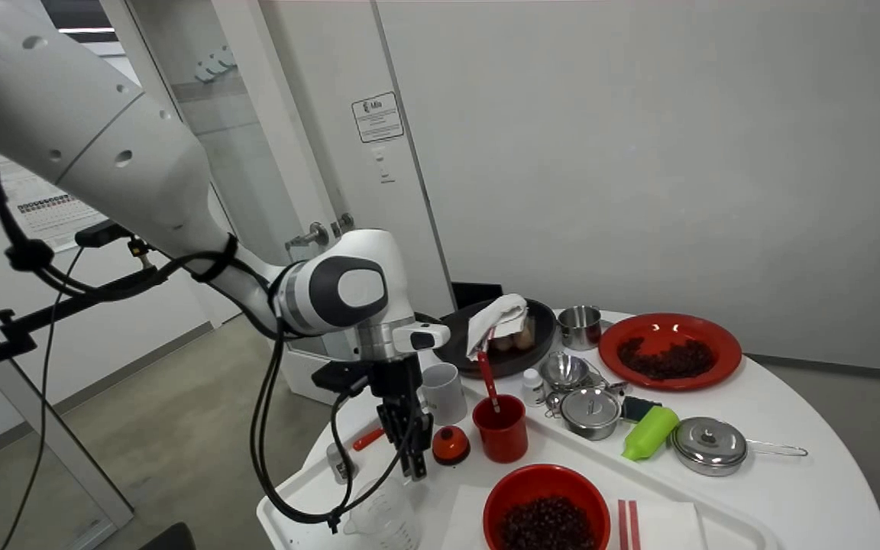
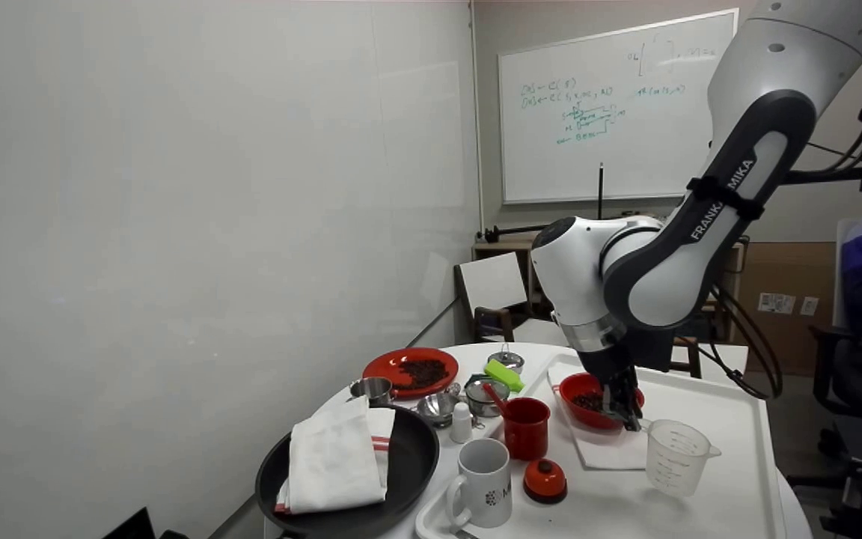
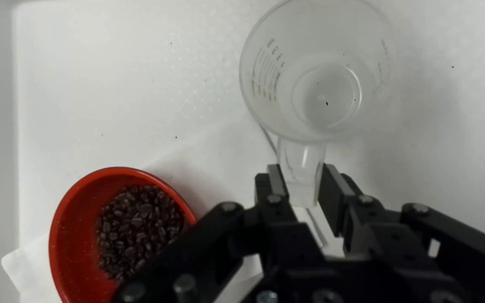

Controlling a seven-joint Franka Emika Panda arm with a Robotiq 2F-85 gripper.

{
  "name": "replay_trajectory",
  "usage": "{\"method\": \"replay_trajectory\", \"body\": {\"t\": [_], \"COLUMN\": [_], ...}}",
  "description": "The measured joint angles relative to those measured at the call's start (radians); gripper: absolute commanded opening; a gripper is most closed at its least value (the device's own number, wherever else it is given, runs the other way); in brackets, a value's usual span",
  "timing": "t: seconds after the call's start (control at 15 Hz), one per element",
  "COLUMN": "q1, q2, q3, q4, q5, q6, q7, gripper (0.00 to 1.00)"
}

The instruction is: Pour the contents of the cup into the bowl

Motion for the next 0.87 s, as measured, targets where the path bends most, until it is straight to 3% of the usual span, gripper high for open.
{"method": "replay_trajectory", "body": {"t": [0.13,0.2,0.33,0.6,0.67,0.87], "q1": [0.002,0.005,0.011,0.022,0.023,0.027], "q2": [0.021,0.03,0.043,0.051,0.051,0.051], "q3": [-0.01,-0.016,-0.024,-0.036,-0.038,-0.044], "q4": [0.0,0.0,0.001,0.001,0.001,0.001], "q5": [0.0,0.0,0.0,0.0,0.0,0.0], "q6": [0.035,0.049,0.069,0.08,0.079,0.079], "q7": [0.005,0.009,0.016,0.017,0.017,0.017], "gripper": [0.09,0.5,0.58,0.89,0.7,0.89]}}
